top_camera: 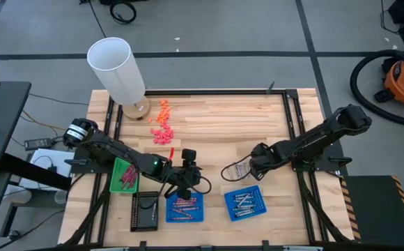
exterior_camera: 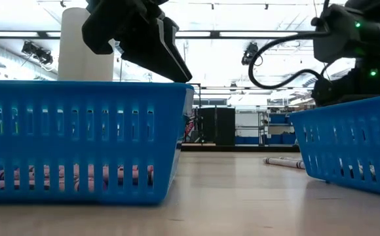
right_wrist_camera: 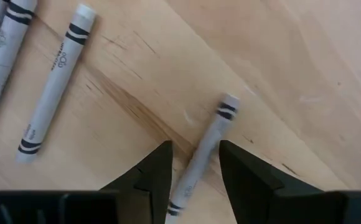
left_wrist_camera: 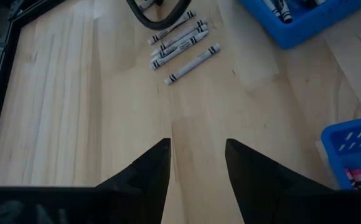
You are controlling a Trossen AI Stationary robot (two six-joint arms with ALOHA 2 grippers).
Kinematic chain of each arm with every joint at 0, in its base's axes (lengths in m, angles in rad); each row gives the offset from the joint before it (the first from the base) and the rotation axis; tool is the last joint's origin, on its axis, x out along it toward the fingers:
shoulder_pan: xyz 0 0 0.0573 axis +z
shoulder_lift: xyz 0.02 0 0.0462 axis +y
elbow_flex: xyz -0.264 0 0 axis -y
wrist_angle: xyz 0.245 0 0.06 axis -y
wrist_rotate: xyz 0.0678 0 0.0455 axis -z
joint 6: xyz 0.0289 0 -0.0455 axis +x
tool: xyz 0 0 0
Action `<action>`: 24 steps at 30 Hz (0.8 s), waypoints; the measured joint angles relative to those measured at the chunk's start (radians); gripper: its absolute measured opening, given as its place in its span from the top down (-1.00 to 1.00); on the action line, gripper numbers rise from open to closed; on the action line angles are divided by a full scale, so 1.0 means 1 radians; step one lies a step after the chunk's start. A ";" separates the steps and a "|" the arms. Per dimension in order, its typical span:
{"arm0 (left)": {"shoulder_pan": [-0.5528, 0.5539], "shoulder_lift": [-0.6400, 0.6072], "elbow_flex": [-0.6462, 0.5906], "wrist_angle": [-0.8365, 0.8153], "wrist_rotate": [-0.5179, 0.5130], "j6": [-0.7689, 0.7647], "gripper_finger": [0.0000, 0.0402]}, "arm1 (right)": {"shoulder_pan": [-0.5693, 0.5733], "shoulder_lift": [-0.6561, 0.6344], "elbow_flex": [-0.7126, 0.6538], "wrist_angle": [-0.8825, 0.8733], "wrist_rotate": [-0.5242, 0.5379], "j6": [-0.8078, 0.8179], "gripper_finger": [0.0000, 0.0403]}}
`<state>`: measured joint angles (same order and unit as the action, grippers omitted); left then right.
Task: Sort crayons
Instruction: Put the white crayon into the black basket
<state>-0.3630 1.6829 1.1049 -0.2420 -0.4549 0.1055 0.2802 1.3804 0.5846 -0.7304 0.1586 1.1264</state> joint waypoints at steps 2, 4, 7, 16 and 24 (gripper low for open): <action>0.000 0.000 0.000 0.000 0.000 0.000 0.18 | 0.001 0.009 -0.005 0.004 0.007 0.000 0.29; 0.002 0.000 0.000 0.000 0.000 0.000 0.18 | 0.001 0.015 -0.006 0.004 0.014 -0.004 0.29; 0.003 0.000 0.000 0.000 0.000 0.000 0.18 | 0.003 0.016 -0.007 0.006 0.021 -0.012 0.30; 0.003 0.000 0.000 0.000 0.000 0.000 0.18 | 0.003 0.016 -0.008 0.026 0.016 -0.030 0.67; 0.003 0.000 0.000 0.001 0.000 -0.014 0.18 | 0.002 0.008 0.005 0.017 0.017 -0.056 0.89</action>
<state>-0.3603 1.6825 1.1049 -0.2409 -0.4549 0.0919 0.2825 1.3882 0.5894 -0.7132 0.1757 1.0709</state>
